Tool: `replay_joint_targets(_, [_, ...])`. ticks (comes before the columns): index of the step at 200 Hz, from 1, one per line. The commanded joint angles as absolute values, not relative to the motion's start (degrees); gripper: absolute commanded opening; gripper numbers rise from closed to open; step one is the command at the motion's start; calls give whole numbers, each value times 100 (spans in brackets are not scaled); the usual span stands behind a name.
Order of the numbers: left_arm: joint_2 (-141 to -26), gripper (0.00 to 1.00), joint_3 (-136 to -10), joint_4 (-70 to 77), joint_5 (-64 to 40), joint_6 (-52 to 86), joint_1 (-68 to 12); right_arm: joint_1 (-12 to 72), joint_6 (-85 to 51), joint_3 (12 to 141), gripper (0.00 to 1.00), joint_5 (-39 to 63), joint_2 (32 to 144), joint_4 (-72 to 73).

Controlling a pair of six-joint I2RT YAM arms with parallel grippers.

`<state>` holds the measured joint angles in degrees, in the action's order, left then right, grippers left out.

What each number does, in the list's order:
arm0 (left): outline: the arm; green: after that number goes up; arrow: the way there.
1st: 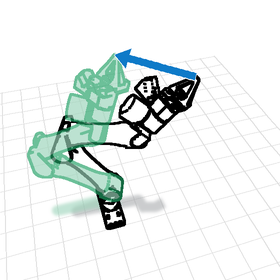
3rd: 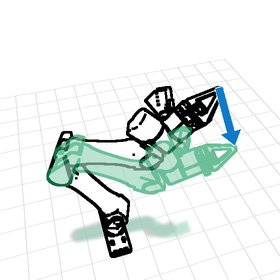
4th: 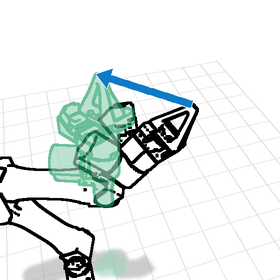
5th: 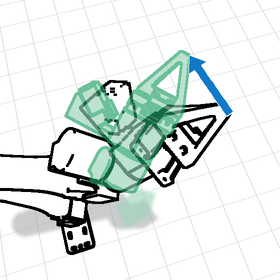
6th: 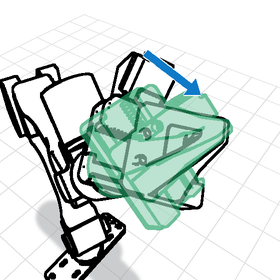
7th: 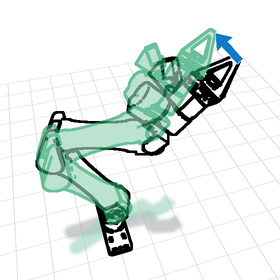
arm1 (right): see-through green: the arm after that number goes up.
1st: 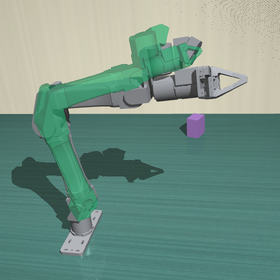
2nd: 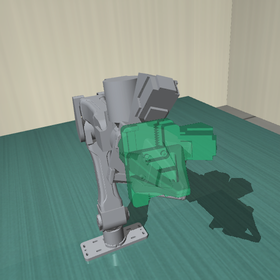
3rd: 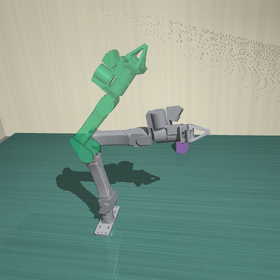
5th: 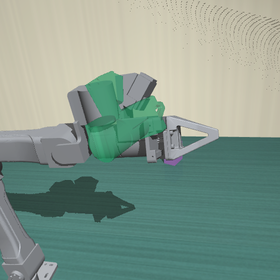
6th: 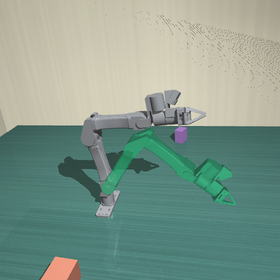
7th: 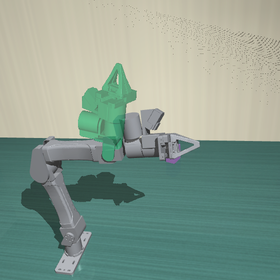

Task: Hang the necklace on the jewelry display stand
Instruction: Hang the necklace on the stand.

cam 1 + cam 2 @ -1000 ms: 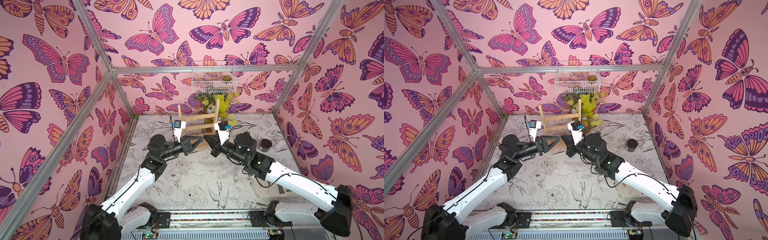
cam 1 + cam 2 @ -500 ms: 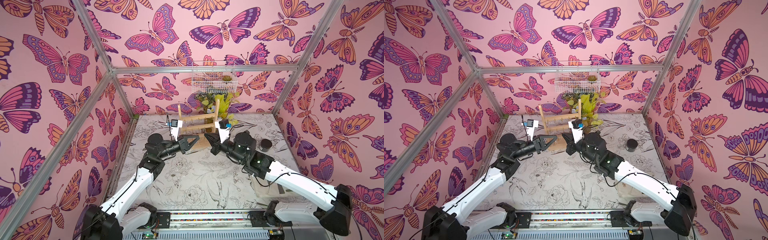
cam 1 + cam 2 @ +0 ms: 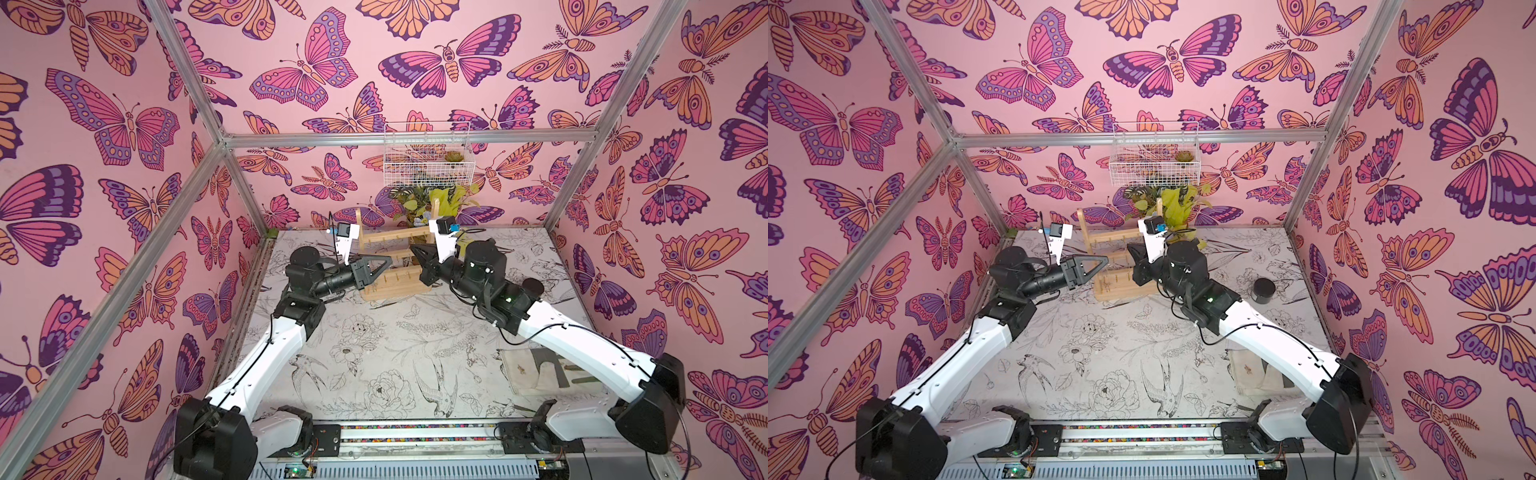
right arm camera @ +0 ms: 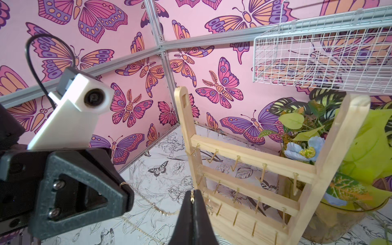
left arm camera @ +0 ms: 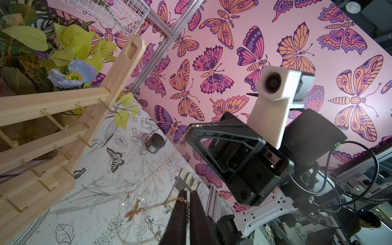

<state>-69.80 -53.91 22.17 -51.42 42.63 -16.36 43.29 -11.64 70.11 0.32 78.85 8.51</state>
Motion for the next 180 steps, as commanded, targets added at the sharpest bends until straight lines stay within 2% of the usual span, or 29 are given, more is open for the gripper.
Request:
replay_joint_targets(1, [-7204,9,-5625,2234,-5326,4185,-1575,4075,-1085,7325,0,523,8081,757])
replay_joint_targets(76, [-8276,8,-6344,2602,-5405,4256,-1450,3563,-1014,8123,0,1171,8836,721])
replay_joint_targets(180, [-8662,8,-6456,2791,-5265,4126,-1234,3169,-1045,9054,0,1659,9980,588])
